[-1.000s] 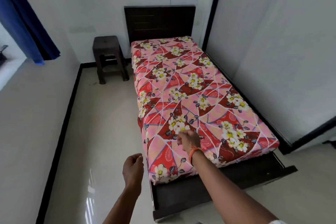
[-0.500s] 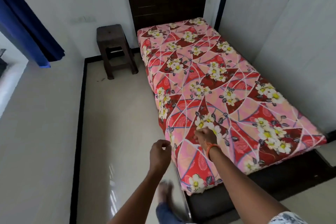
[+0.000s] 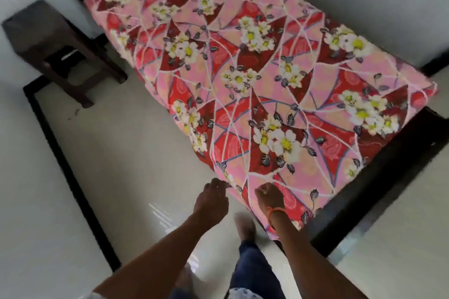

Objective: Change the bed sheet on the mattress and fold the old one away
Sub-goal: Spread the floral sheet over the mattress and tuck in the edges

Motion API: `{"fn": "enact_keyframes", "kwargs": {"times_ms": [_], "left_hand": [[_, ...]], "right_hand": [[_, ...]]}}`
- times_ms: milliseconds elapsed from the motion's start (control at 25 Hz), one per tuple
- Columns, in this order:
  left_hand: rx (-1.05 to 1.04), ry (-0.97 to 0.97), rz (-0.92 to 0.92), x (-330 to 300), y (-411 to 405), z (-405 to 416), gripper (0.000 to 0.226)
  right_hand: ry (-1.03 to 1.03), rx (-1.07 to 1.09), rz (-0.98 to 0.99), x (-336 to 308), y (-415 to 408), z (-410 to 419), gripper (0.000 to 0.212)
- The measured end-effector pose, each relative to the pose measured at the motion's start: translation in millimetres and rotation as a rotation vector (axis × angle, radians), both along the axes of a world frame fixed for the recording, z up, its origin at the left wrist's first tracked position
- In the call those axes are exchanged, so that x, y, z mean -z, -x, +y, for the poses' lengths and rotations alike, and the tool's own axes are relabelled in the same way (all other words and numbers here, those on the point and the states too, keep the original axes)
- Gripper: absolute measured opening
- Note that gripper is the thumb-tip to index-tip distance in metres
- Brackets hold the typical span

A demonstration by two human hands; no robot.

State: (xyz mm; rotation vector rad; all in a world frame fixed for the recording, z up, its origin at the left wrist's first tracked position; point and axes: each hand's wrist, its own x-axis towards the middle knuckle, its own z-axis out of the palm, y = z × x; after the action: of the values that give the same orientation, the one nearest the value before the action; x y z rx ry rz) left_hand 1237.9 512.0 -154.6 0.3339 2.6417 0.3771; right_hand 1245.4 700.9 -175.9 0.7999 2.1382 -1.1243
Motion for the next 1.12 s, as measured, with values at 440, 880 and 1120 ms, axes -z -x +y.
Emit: {"fn": "enact_keyframes", "kwargs": {"times_ms": [440,880,1120], "left_hand": [[0.953,-0.102,0.078,165,42,6,0.018],[0.955,-0.315,0.18,306,5,11,0.022],[1.073,-0.415,0.237,327,15,-6,0.034]], "right_hand": [[-0.247,0.003,0.003,129,-71,-51,0.026],[-0.668,0.019,0.175,268,-95,-110,0.034],[-0.829,0.229,0.37,289,-99,-128,0.021]]}}
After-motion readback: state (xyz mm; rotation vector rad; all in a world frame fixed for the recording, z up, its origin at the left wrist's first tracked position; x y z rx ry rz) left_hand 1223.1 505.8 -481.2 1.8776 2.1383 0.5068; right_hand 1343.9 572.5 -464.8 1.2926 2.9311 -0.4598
